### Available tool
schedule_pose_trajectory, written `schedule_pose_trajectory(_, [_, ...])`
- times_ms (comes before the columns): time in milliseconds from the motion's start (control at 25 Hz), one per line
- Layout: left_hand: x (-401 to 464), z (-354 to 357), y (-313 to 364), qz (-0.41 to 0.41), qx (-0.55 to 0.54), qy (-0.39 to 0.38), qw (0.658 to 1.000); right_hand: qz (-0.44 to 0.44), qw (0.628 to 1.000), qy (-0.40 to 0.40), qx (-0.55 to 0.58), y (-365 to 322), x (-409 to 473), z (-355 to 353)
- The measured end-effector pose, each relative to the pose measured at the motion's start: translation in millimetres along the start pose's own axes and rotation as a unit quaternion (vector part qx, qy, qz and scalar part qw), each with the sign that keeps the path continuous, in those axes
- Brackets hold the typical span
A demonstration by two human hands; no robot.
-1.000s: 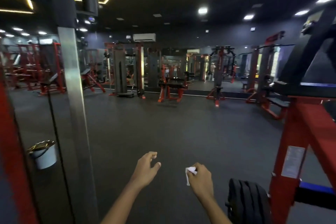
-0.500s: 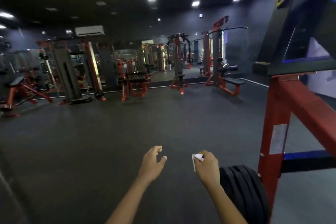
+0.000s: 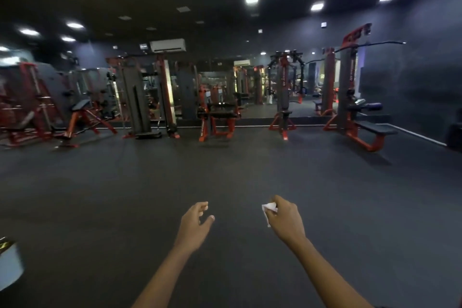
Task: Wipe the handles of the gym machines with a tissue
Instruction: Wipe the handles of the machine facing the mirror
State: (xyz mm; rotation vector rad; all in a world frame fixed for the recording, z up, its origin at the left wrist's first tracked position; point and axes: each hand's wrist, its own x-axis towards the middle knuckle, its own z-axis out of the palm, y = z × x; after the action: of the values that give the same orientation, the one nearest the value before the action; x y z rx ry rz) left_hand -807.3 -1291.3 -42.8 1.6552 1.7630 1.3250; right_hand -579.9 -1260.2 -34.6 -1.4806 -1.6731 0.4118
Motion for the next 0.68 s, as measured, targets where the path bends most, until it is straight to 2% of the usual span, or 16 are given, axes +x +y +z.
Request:
schedule_pose_trajectory(280, [66.6, -38.7, -52.8, -0.089, 0.025, 0.102, 0.99, -0.07, 0.992, -0.094, 0.037, -44.6, 120.5, 69.4])
schedule_pose_trajectory(480, [95.5, -103.9, -112.5, -0.161, 0.072, 0.156, 0.972, -0.132, 0.971, -0.18, 0.079, -95.8, 162.9, 173.7])
schedule_pose_trajectory(680, [152.8, -181.2, -178.8, -0.185, 0.083, 0.233, 0.951, -0.201, 0.95, -0.218, 0.101, -169.6, 207.0, 294.2])
